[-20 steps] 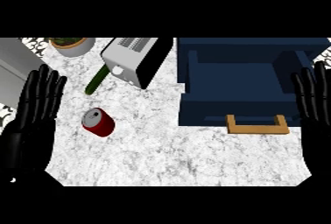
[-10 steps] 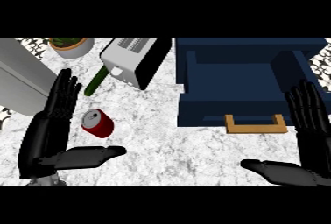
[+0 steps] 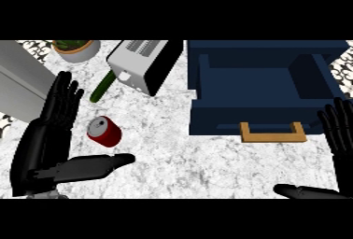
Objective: Pick up the can, place it into the drawer and close the drawer
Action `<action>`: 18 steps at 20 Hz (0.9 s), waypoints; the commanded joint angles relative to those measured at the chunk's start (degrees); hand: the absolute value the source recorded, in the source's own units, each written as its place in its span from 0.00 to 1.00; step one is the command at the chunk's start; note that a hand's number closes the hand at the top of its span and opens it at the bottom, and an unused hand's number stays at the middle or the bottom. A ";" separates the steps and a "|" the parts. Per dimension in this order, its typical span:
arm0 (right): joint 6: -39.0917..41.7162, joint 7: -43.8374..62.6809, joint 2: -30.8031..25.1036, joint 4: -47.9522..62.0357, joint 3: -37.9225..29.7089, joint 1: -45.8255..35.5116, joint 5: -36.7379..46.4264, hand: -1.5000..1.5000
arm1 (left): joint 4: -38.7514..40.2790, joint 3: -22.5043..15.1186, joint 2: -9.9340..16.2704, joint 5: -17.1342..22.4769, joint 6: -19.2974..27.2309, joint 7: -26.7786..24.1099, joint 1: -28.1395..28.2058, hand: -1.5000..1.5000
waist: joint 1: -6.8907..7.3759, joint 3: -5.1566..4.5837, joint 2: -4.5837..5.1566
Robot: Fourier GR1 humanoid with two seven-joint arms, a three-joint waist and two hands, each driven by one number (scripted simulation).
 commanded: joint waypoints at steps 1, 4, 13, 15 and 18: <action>1.51 -2.53 1.23 0.43 -0.52 2.69 0.06 0.00 | 0.80 -0.22 -0.62 -0.05 1.27 -0.62 0.92 0.00 | 0.01 -0.01 0.00; 4.46 -5.36 -0.36 3.63 -3.15 3.60 -2.31 0.00 | -1.46 0.31 -0.62 -0.16 1.48 1.26 2.80 0.00 | 0.07 0.00 -0.01; 4.81 -3.58 1.56 -0.54 -3.77 5.09 -1.49 0.00 | 10.39 5.45 1.11 3.67 -0.04 -7.95 -0.12 0.00 | -0.05 -0.02 0.02; 4.55 -5.17 1.88 2.84 -4.52 3.30 -0.69 0.00 | 10.35 3.59 -0.24 2.44 0.85 -9.21 2.35 0.00 | 0.05 -0.02 0.02; 4.80 -6.45 4.30 -0.89 -0.80 7.88 2.17 0.00 | 16.66 7.35 1.23 5.05 -0.61 -13.22 0.64 0.00 | -0.12 -0.03 0.03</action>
